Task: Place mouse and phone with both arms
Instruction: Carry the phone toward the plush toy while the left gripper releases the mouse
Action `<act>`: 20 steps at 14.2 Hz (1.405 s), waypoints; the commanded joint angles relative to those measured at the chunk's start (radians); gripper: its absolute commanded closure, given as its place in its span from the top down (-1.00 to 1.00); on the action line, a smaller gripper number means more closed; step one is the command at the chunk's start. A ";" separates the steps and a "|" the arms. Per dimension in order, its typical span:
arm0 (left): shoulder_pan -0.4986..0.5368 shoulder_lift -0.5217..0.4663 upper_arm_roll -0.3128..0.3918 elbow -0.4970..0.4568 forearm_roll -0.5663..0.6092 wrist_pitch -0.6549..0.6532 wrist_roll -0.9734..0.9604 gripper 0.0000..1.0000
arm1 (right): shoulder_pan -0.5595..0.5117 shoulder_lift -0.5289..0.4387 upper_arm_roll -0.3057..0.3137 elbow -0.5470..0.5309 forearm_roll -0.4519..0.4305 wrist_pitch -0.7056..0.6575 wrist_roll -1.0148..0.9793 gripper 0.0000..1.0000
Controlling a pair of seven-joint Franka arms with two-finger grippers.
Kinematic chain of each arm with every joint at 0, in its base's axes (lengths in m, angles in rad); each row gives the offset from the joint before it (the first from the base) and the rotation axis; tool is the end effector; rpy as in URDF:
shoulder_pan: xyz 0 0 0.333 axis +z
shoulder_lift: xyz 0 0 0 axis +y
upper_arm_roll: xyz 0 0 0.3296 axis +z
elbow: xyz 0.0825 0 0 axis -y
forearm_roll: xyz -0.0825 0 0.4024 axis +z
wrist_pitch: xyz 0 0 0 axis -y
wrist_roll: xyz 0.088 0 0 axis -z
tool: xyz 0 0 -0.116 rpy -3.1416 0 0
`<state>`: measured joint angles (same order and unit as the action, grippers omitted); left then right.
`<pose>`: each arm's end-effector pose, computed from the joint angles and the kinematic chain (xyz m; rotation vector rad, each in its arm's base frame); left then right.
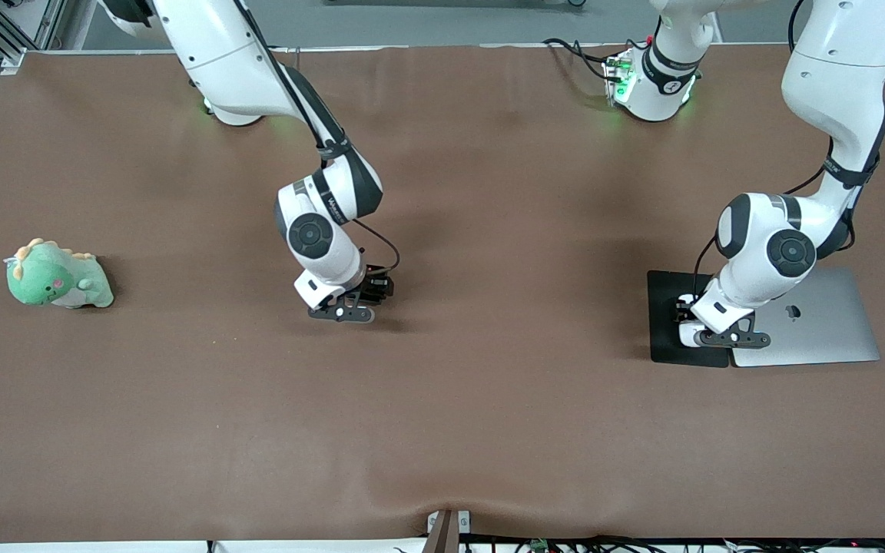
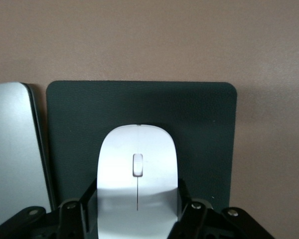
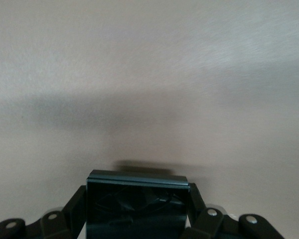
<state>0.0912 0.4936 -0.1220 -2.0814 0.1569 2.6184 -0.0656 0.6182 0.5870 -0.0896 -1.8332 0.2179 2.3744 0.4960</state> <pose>0.6074 -0.0217 0.1790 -3.1160 0.1301 -0.0798 0.5683 0.3398 0.1956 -3.0685 0.1747 0.1281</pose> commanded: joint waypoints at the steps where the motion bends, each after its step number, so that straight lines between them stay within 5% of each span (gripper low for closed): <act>1: 0.015 0.017 -0.018 0.012 -0.004 0.023 0.024 -1.00 | -0.099 -0.136 0.004 0.011 0.011 -0.183 -0.033 -1.00; 4: 0.015 0.016 -0.019 0.012 -0.005 0.023 0.024 -0.67 | -0.233 -0.222 -0.042 0.012 -0.011 -0.334 -0.227 -1.00; 5: 0.015 0.016 -0.019 0.012 -0.005 0.023 0.024 -0.21 | -0.270 -0.242 -0.062 0.012 -0.035 -0.374 -0.303 -1.00; 6: 0.015 0.013 -0.019 0.012 -0.005 0.023 0.024 0.54 | -0.299 -0.259 -0.079 0.012 -0.063 -0.412 -0.367 -1.00; 8: 0.013 0.002 -0.024 0.009 -0.005 0.022 0.024 1.00 | -0.368 -0.285 -0.114 0.006 -0.113 -0.464 -0.472 -1.00; 13: 0.012 -0.124 -0.047 -0.011 -0.010 -0.069 0.023 1.00 | -0.498 -0.280 -0.117 -0.060 -0.180 -0.463 -0.557 -1.00; 20: 0.010 -0.355 -0.114 0.003 -0.046 -0.276 -0.017 1.00 | -0.506 -0.257 -0.119 -0.305 -0.183 -0.054 -0.631 -1.00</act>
<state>0.0920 0.2222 -0.2083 -2.0630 0.1462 2.4100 -0.0742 0.1226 0.3411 -0.2176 -2.0785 0.0556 2.2476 -0.0959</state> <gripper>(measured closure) 0.000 0.185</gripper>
